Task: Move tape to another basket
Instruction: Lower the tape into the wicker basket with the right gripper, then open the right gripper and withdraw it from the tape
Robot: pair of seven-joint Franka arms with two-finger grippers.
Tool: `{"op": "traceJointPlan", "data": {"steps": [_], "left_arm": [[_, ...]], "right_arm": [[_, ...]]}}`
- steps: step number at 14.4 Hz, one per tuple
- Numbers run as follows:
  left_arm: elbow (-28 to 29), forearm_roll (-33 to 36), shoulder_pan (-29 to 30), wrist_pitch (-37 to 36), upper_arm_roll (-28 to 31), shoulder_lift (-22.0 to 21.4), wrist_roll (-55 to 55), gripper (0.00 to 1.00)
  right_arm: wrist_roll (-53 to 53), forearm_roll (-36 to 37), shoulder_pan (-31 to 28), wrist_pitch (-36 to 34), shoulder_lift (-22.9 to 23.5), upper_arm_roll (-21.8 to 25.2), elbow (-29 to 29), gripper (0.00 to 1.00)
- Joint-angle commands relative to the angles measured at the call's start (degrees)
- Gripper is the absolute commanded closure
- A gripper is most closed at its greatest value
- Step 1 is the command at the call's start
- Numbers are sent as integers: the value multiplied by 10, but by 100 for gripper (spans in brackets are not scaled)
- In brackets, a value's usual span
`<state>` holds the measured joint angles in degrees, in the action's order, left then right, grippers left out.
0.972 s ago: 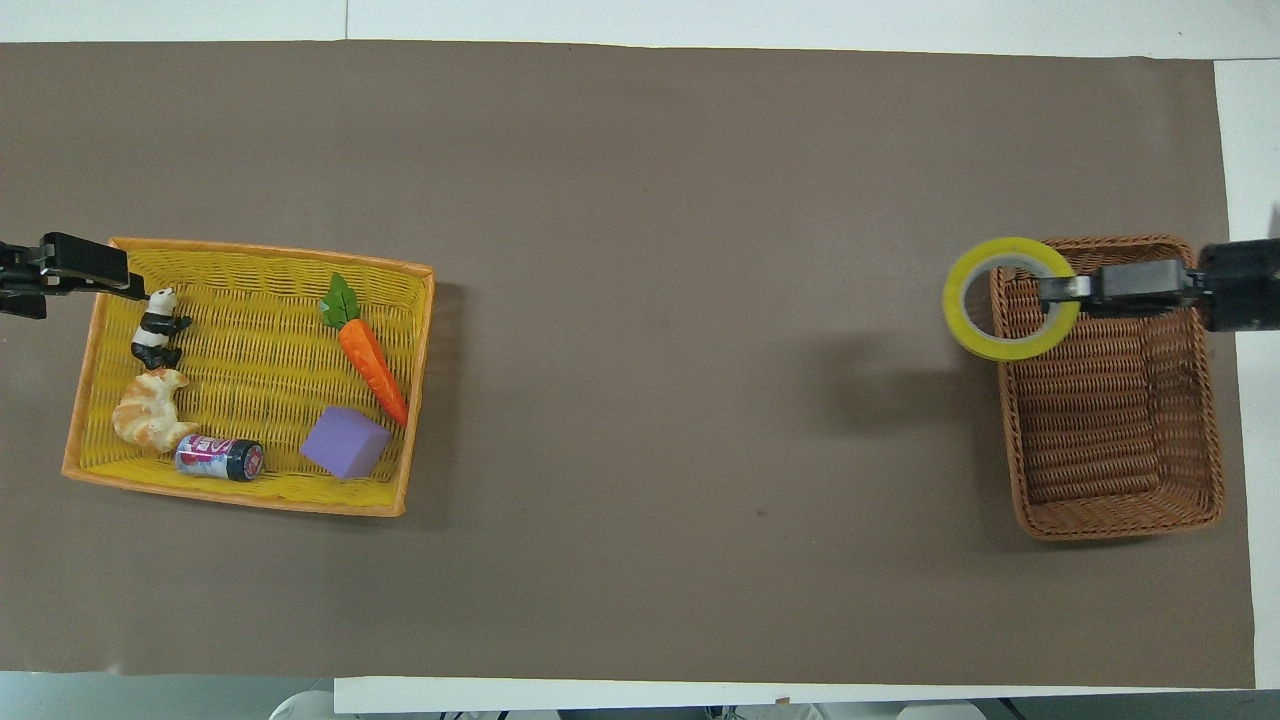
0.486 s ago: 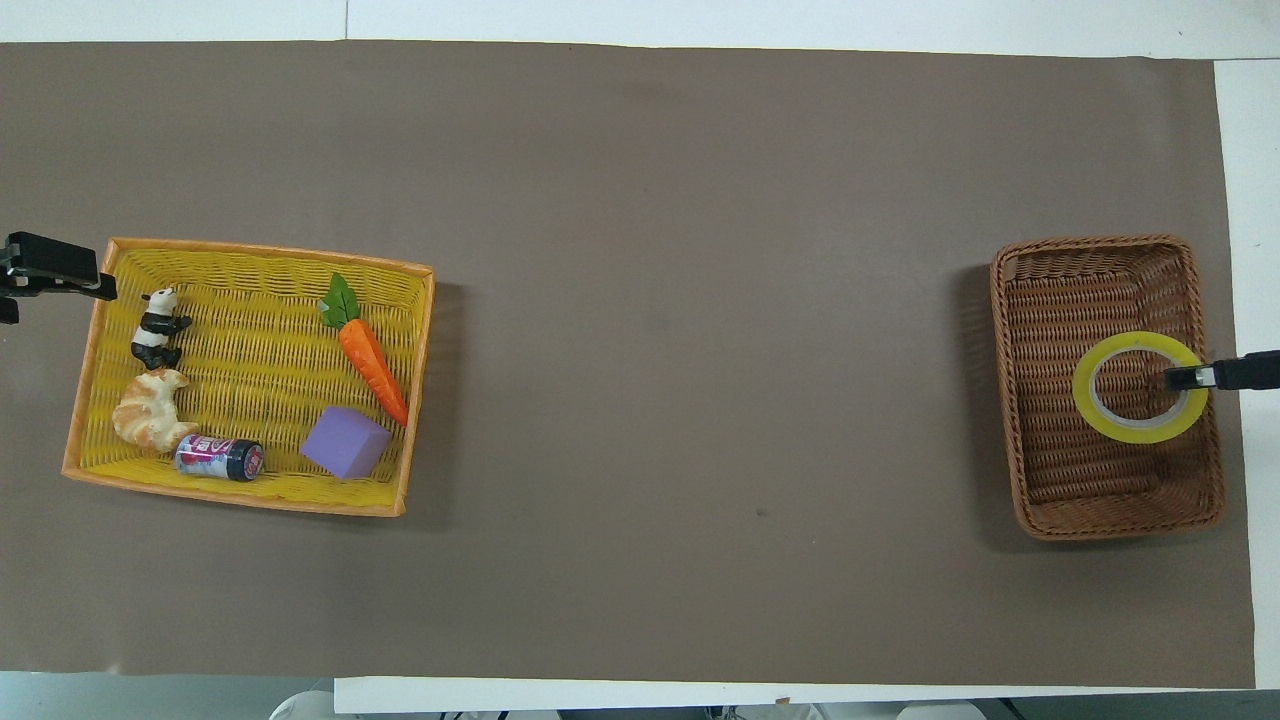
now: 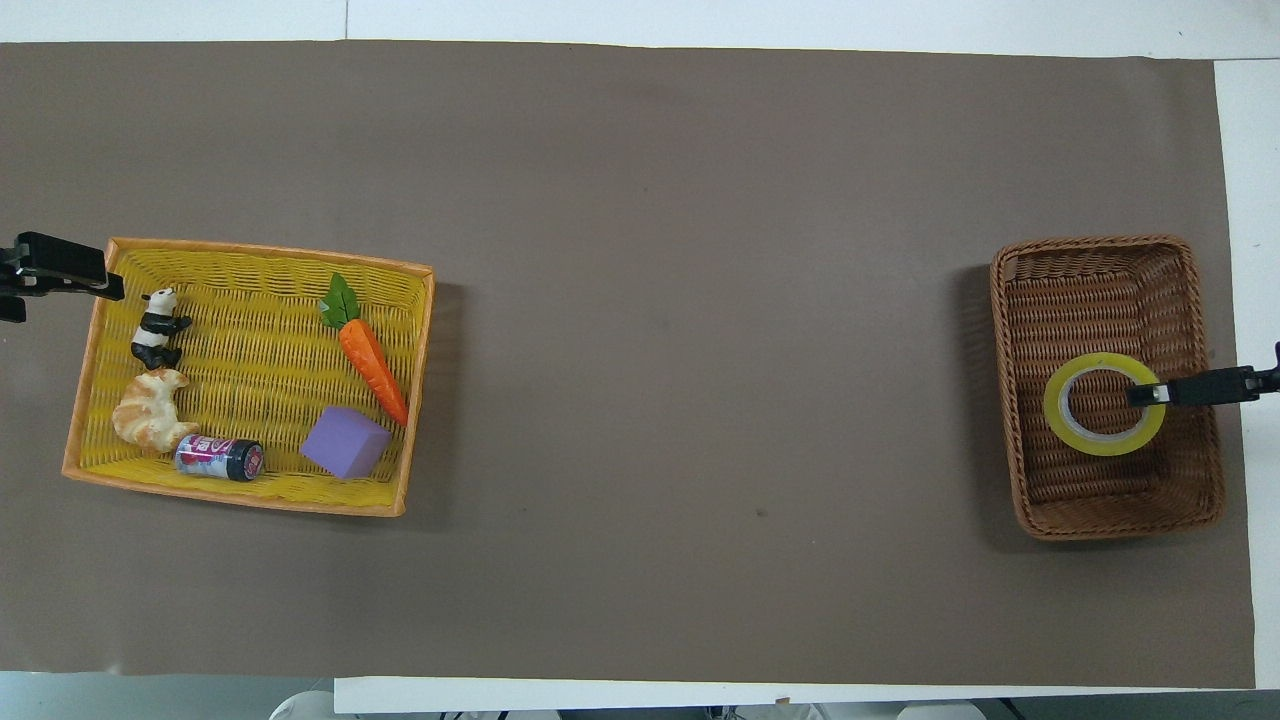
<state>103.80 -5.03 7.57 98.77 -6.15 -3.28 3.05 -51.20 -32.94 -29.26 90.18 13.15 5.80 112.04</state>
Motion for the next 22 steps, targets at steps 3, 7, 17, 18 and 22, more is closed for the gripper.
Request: {"op": "traceJointPlan", "data": {"steps": [3,7,17,18,22], "left_arm": [[1,12,-4,4,0,-6,-6,1],[-28,54,-28,-25,-1,2,-8,1],[-90,77,-29,-121,-14,28,-18,1],[-94,76,-29,-120,-13,31,-18,1],[-91,78,-31,-115,-14,30,-18,1]], "right_arm": [[-38,6,6,26,-1,-4,27,100],[-41,6,8,39,-2,-4,36,97],[-53,9,20,61,-1,-5,26,0],[-53,13,22,61,-3,-5,19,0],[-47,80,39,62,-30,-6,-18,0]]}}
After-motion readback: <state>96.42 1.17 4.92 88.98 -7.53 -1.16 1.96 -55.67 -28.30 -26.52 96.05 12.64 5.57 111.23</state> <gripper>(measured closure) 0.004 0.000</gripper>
